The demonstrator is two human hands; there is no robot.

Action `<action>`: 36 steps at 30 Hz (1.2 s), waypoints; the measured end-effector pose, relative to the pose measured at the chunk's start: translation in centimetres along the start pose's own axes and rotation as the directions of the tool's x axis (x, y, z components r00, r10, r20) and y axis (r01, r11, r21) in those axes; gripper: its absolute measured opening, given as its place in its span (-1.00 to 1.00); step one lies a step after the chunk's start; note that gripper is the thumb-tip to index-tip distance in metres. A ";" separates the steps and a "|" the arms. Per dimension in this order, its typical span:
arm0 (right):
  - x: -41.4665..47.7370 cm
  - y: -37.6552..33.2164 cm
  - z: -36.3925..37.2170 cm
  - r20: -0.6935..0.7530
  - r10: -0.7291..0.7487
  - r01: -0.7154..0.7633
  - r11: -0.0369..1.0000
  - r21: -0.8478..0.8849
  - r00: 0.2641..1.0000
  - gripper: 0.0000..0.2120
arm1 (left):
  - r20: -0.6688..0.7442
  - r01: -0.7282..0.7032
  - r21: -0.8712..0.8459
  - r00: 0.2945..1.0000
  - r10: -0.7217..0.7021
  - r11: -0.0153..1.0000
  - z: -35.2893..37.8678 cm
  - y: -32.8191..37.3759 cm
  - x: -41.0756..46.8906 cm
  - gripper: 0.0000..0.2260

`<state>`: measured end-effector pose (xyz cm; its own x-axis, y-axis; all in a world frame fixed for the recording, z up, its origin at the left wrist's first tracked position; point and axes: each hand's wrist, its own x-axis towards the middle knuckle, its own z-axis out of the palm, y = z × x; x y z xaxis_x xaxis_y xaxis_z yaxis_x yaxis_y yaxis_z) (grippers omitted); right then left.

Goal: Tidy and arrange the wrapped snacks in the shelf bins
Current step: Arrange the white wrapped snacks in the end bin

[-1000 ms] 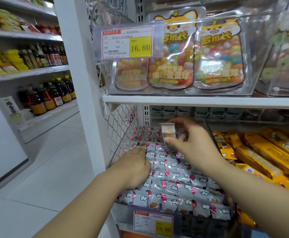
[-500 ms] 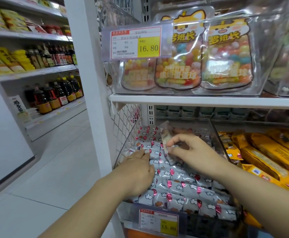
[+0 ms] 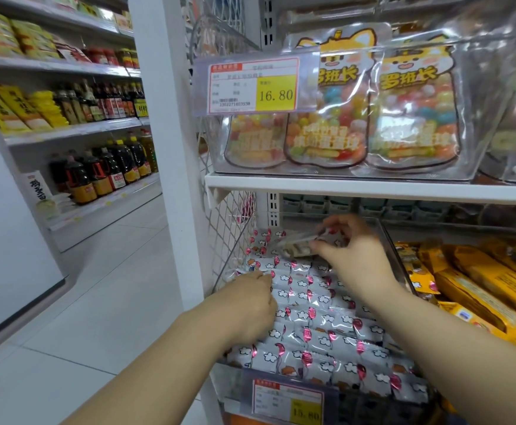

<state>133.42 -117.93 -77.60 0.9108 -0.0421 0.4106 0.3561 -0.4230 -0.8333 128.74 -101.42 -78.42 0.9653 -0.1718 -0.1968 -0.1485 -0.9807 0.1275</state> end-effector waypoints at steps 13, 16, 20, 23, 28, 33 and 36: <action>2.3 2.6 2.7 -0.144 0.242 -0.208 0.953 0.219 0.959 -0.75 | -0.263 0.109 -0.007 0.959 -0.107 0.994 -2.5 -0.8 5.9 -0.48; 2.7 3.0 2.8 -0.111 0.322 -0.280 0.916 0.286 0.940 -0.75 | -0.291 0.118 0.001 0.950 -0.112 0.993 -2.3 -0.4 6.4 -0.44; 2.9 3.2 3.0 -0.096 0.323 -0.288 0.919 0.268 0.942 -0.75 | -0.333 0.126 0.049 0.937 -0.102 0.991 -1.5 -1.0 6.6 -0.38; 3.0 3.2 3.0 -0.083 0.350 -0.315 0.906 0.284 0.933 -0.75 | -0.331 0.134 0.079 0.938 -0.101 0.988 -1.6 -1.3 6.8 -0.35; 3.1 3.3 2.6 -0.016 0.414 -0.378 0.847 0.374 0.910 -0.84 | -0.189 0.153 0.160 0.974 -0.122 0.975 -3.2 0.1 6.3 -0.30; 3.3 3.3 2.3 -0.006 0.456 -0.405 0.796 0.449 0.890 -0.85 | -0.073 0.195 0.188 0.980 -0.184 0.963 -4.0 0.5 6.8 -0.32; 3.3 3.3 2.2 0.000 0.464 -0.414 0.790 0.452 0.886 -0.85 | -0.032 0.209 0.130 0.978 -0.206 0.969 -4.2 0.1 6.9 -0.29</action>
<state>138.02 -117.50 -79.84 0.9721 -0.2334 -0.0232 -0.0016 0.0920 -0.9958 136.33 -102.34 -75.64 0.9815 0.0374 -0.1877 0.0296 -0.9986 -0.0440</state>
